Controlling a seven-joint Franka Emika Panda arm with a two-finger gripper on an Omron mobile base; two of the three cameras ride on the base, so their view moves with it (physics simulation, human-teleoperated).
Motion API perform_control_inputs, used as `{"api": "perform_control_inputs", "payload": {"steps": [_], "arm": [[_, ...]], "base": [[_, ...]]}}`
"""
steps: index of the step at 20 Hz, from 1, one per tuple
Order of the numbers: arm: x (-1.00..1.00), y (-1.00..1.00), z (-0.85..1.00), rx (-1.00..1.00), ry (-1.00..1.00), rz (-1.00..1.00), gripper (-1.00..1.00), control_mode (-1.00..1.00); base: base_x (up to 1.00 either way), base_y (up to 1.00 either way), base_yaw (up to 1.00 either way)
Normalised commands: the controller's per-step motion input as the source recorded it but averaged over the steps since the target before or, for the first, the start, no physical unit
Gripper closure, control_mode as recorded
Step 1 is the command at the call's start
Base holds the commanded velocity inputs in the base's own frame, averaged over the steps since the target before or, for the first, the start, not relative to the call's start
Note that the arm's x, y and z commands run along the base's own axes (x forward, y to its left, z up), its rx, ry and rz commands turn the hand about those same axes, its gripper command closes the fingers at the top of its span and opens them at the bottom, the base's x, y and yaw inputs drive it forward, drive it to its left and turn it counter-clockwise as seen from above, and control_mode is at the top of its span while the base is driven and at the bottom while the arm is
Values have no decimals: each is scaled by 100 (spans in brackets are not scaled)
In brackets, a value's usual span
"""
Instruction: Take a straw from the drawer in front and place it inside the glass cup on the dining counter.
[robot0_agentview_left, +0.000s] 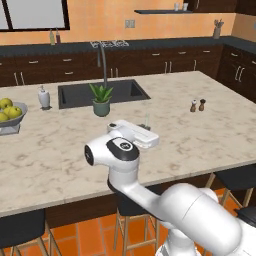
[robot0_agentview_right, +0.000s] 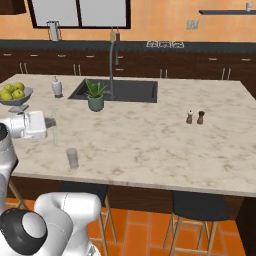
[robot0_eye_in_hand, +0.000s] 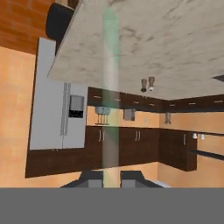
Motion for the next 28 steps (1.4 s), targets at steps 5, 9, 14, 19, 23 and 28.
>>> {"api": "perform_control_inputs", "payload": {"steps": [5,9,14,19,23,28], "arm": [[21,2,-1,0,-1,4,100,-100],[1,14,-11,-5,1,0,100,-100],[5,15,-12,-8,3,0,100,-100],[22,0,-16,0,0,0,100,-100],[20,0,-28,0,0,2,100,-100],[21,-7,-44,3,0,6,100,-100]], "base": [[0,0,0],[0,0,0],[0,0,0],[0,0,0],[0,0,0],[0,0,0]]}}
